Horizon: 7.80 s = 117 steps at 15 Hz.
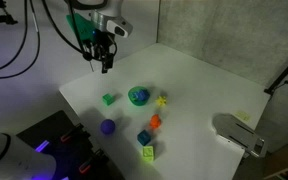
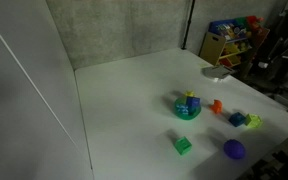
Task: Put the orange toy in the green bowl
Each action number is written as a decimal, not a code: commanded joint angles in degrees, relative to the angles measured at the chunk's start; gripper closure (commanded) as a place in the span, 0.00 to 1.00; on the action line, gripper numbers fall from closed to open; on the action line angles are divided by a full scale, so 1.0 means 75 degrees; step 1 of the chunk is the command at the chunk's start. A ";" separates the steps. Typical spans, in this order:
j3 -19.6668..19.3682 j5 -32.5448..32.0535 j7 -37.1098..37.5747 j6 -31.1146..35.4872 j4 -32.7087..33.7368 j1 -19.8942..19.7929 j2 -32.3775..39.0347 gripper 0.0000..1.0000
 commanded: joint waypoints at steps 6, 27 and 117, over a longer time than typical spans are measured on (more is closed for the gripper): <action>0.0200 -0.0198 0.0103 0.0164 0.0051 -0.0059 0.0092 0.00; 0.0114 -0.2719 0.0818 0.4802 0.0341 -0.0413 0.3118 0.00; -0.2515 -0.3600 0.1028 0.6673 0.1610 0.2025 0.5918 0.94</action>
